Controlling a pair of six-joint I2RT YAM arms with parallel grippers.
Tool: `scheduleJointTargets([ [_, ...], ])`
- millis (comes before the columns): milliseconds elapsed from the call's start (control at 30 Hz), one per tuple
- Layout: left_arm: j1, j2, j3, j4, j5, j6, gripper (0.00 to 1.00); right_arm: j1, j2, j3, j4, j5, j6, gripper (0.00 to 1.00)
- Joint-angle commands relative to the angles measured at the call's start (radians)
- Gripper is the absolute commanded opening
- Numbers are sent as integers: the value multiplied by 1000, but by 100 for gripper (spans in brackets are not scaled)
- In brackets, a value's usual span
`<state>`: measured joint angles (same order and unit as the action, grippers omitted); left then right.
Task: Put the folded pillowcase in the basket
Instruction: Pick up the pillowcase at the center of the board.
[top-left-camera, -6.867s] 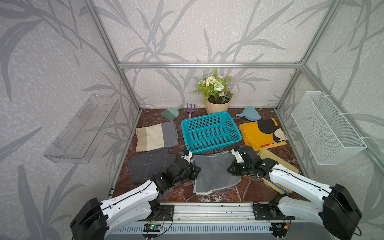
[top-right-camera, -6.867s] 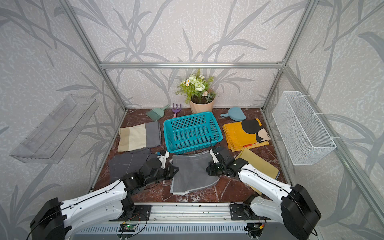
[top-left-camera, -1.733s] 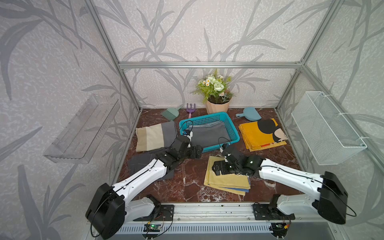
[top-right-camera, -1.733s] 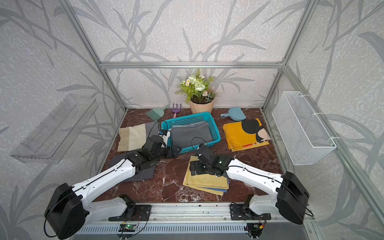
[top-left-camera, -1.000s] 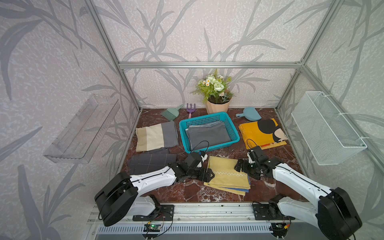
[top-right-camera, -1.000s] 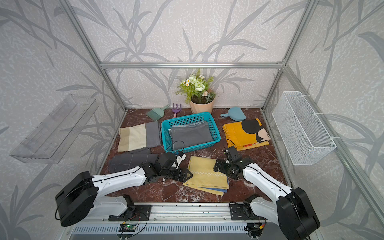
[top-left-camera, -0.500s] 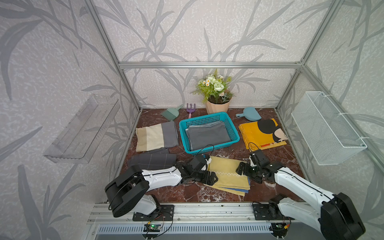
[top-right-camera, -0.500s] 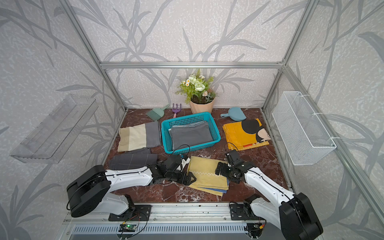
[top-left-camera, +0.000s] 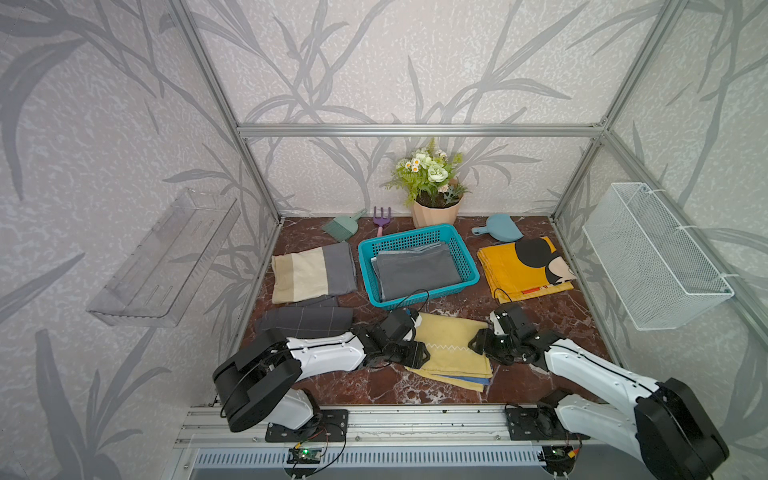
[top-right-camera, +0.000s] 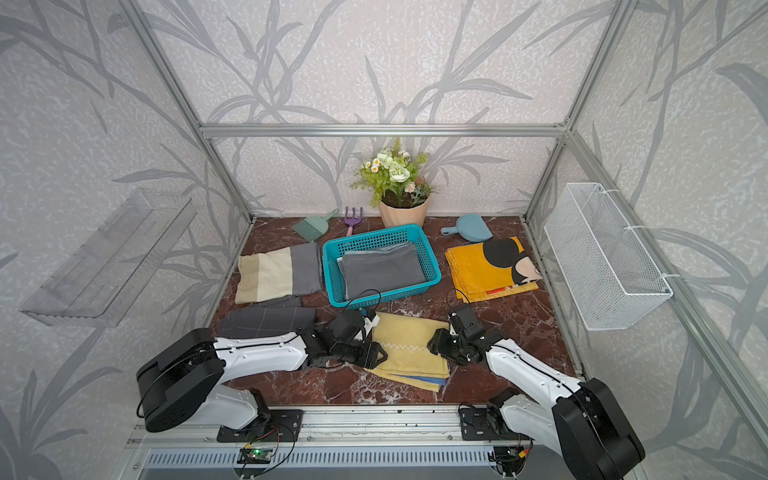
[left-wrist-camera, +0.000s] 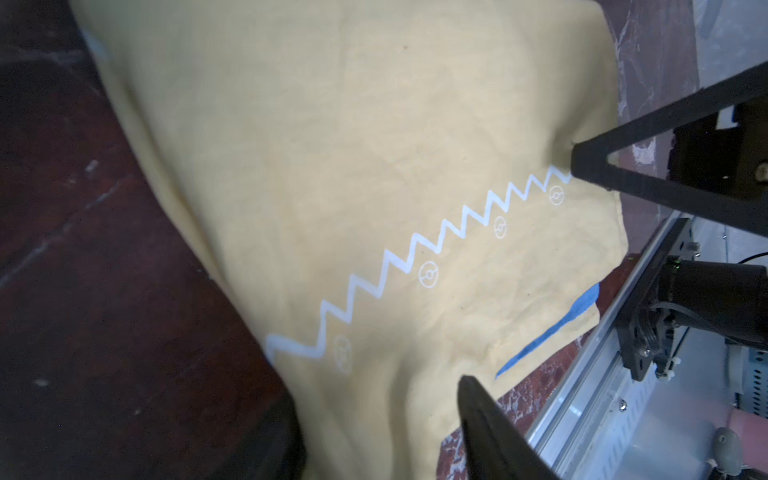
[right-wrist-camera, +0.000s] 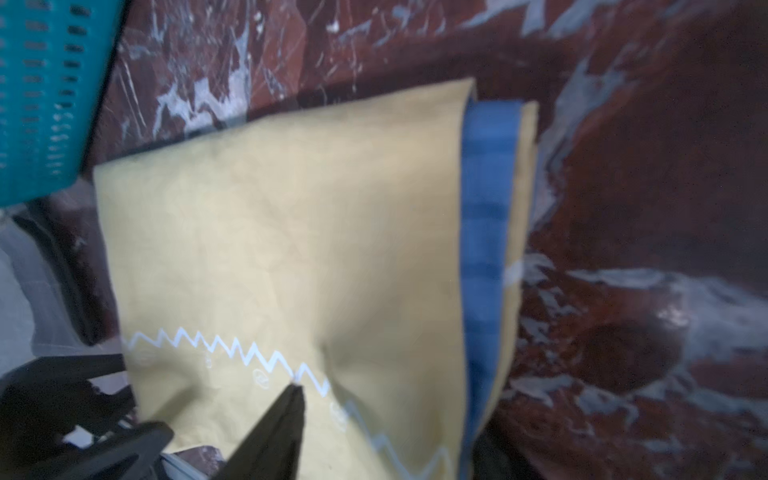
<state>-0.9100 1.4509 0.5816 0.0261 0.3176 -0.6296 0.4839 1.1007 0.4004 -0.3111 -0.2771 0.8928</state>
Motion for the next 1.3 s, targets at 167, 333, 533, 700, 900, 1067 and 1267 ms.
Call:
scheduleJointTargets([
  [167,-6,-14,15,-20,-26,2,0,7,-2,-14,-22,13,8,4],
  [333,-12,-58,32,-56,-51,14,0,18,-34,16,-41,23,-10,0],
  [533,-28,-147,105,-146,-94,52,0,46,-127,143,-187,75,-54,0],
  [700,-39,-213,198,-211,-103,97,0,56,-189,261,-270,83,-86,0],
  [900,-37,-306,268,-231,-221,209,0,58,-164,426,-292,106,-174,0],
  [1067,15,-287,347,-215,-282,249,0,29,8,668,-337,127,-329,0],
  [1267,138,-207,359,-108,-279,258,0,-40,254,913,-337,85,-435,0],
])
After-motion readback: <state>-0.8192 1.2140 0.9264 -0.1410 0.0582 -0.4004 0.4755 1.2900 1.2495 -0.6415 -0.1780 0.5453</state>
